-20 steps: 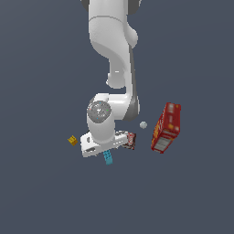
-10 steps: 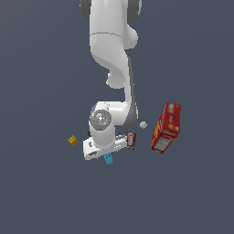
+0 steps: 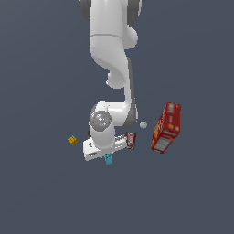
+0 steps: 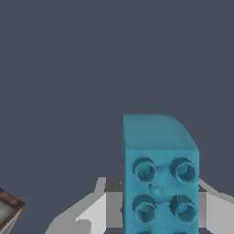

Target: Pick up a designated object from a clutter of objects.

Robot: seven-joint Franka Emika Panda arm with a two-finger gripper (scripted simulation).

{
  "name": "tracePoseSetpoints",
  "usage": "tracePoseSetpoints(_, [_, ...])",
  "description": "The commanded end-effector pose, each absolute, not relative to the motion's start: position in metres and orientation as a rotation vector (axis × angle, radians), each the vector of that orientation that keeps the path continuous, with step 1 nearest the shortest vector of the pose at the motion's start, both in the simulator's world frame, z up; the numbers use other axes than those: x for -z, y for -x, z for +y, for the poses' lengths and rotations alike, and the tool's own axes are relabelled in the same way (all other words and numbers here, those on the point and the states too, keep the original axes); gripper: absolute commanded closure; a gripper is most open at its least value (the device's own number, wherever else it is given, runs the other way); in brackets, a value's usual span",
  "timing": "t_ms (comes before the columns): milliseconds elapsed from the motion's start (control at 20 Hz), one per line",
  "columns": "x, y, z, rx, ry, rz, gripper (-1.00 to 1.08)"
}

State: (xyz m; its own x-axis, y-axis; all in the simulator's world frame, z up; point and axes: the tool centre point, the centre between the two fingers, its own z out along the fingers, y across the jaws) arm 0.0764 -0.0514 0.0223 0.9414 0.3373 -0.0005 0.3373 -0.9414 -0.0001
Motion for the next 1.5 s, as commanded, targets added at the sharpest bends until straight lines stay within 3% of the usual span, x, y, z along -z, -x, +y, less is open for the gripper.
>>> tracePoseSetpoints(0, [-0.022,-0.077,-0.051,0.000,3.095,-0.539,1.08])
tracePoseSetpoints(600, [-0.055,-0.082,-0.068,-0.001,3.095,-0.538,1.08])
tracePoseSetpoints(1450, [-0.216,-0.109,-0.146,0.000,3.095,-0.538,1.08])
